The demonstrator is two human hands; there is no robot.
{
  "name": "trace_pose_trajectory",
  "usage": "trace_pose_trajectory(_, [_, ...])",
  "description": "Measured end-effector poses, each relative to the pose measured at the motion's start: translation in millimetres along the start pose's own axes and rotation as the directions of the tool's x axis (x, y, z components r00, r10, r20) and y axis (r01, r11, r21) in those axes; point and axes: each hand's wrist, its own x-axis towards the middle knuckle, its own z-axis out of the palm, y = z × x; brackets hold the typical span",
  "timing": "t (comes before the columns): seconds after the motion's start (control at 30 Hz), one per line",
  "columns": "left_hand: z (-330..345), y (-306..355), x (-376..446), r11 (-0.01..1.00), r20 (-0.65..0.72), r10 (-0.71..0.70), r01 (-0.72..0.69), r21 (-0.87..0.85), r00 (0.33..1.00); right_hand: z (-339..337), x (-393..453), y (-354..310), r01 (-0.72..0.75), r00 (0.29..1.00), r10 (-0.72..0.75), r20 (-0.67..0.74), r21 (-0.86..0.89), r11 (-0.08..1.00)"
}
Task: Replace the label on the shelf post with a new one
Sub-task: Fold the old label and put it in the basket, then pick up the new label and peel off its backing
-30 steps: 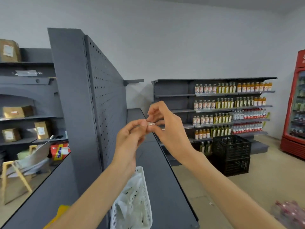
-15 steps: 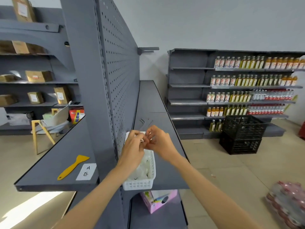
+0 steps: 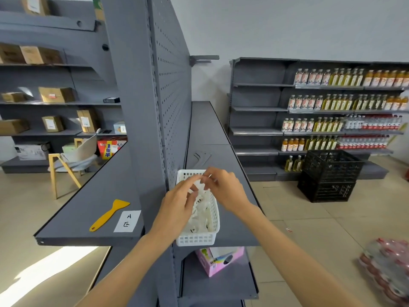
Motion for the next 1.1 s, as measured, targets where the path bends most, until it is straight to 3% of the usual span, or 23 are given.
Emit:
trace_pose_trajectory(0.2, [-43, 21, 5, 0.969, -0.252, 0.174, -0.210, -0.127, 0.952, -9, 0, -48, 0.172, 0.971, -0.131, -0.201, 0.201, 0.964])
trace_pose_trajectory(0.4, [-92, 28, 19, 0.920, -0.365, 0.368, -0.392, 0.008, 0.855, -31, 11, -107, 0.299, 0.895, -0.160, -0.417, 0.293, 0.908])
trace_pose_trajectory(0.53, [-121, 20, 23, 0.898, -0.435, 0.404, -0.440, 0.020, 0.804, -39, 8, -148, 0.465, 0.804, -0.241, -0.544, 0.322, 0.825])
trace_pose_trajectory(0.63, [-144, 2, 23, 0.897, -0.448, 0.393, -0.442, -0.004, 0.803, -30, 7, -177, 0.542, 0.760, -0.316, -0.568, 0.285, 0.791])
trace_pose_trajectory(0.77, [-166, -35, 16, 0.927, -0.375, 0.307, -0.364, -0.090, 0.875, -2, 9, -203, 0.580, 0.765, -0.422, -0.487, 0.236, 0.779])
trace_pose_trajectory(0.87, [-176, -69, 10, 0.944, -0.295, 0.222, -0.280, -0.171, 0.929, 28, 13, -215, 0.537, 0.807, -0.467, -0.361, 0.122, 0.835])
trace_pose_trajectory(1.0, [-182, -121, 10, 0.967, -0.152, 0.115, -0.145, -0.210, 0.982, 70, 24, -218, 0.405, 0.900, -0.387, -0.201, 0.058, 0.912])
trace_pose_trajectory(1.1, [-174, -161, 10, 0.972, -0.019, 0.043, -0.046, -0.230, 0.999, 99, 33, -213, 0.249, 0.969, -0.247, 0.030, -0.074, 0.966])
